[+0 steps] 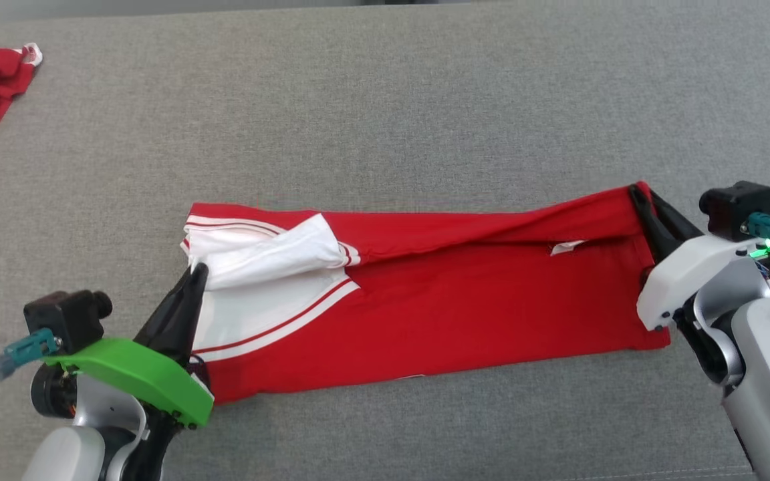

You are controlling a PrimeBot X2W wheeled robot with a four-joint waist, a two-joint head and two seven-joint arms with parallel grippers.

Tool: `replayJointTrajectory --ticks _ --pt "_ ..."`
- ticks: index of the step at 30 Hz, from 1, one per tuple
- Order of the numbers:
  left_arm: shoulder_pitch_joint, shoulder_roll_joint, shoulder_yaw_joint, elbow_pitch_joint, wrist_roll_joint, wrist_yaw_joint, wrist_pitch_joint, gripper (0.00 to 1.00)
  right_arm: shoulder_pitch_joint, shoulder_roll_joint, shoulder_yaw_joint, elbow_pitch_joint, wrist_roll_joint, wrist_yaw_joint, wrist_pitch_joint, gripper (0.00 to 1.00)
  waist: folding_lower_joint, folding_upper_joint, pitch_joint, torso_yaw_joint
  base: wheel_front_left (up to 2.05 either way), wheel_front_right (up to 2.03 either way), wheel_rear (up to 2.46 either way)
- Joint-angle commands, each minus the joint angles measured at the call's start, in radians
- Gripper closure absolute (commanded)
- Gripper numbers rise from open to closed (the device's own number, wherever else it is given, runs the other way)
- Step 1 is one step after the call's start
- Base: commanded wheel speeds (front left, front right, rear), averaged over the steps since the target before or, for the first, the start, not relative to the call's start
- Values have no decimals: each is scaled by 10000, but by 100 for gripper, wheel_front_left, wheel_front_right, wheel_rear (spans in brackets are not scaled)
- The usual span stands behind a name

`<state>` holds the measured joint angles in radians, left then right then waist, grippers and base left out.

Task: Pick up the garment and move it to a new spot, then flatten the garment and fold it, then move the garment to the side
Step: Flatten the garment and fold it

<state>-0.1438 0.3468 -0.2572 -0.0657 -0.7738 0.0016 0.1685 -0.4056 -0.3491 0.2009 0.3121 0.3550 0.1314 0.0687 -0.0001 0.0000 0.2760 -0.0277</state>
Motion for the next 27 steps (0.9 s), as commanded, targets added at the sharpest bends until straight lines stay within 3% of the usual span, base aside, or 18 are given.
replayJointTrajectory --ticks 1,6,7,8,9,10,11,12,19,27 --pt "260 -75 52 57 -96 75 -145 100 297 34 -77 -183 -123 -14 32 100 1 0 -243 169 0 0 0" --pt "821 -297 85 328 -216 95 -479 100 1081 196 -333 -747 -380 -14 -46 100 1 0 -377 142 0 0 0" --pt "895 -322 64 383 -238 81 -500 100 1189 215 -383 -810 -452 -14 -95 92 1 0 -396 129 0 0 0" --pt "985 -368 47 453 -271 71 -575 100 1291 274 -436 -877 -555 -14 -210 69 1 0 -422 107 0 0 0" --pt "1043 -419 58 506 -300 88 -627 100 1403 326 -443 -907 -639 -14 -292 4 1 0 -443 91 0 0 0" --pt "1133 -480 73 559 -342 109 -723 65 1543 375 -460 -930 -749 -14 -406 0 1 0 -467 72 0 0 0" --pt "1222 -546 90 582 -383 117 -804 16 1659 444 -541 -956 -798 -16 -545 0 1 0 -485 55 0 0 0" --pt "1329 -651 137 618 -462 145 -922 0 1812 544 -645 -979 -832 -14 -688 0 1 0 -511 36 0 0 0" --pt "1900 -1069 520 604 -420 339 -2101 0 2997 1066 -1479 -1108 -1227 -14 -1458 0 1 0 -697 0 0 0 0" --pt "1707 -1122 442 824 652 694 -3275 0 3705 1881 -2646 -1305 -1566 -14 -1519 0 1 0 -965 47 0 0 0"
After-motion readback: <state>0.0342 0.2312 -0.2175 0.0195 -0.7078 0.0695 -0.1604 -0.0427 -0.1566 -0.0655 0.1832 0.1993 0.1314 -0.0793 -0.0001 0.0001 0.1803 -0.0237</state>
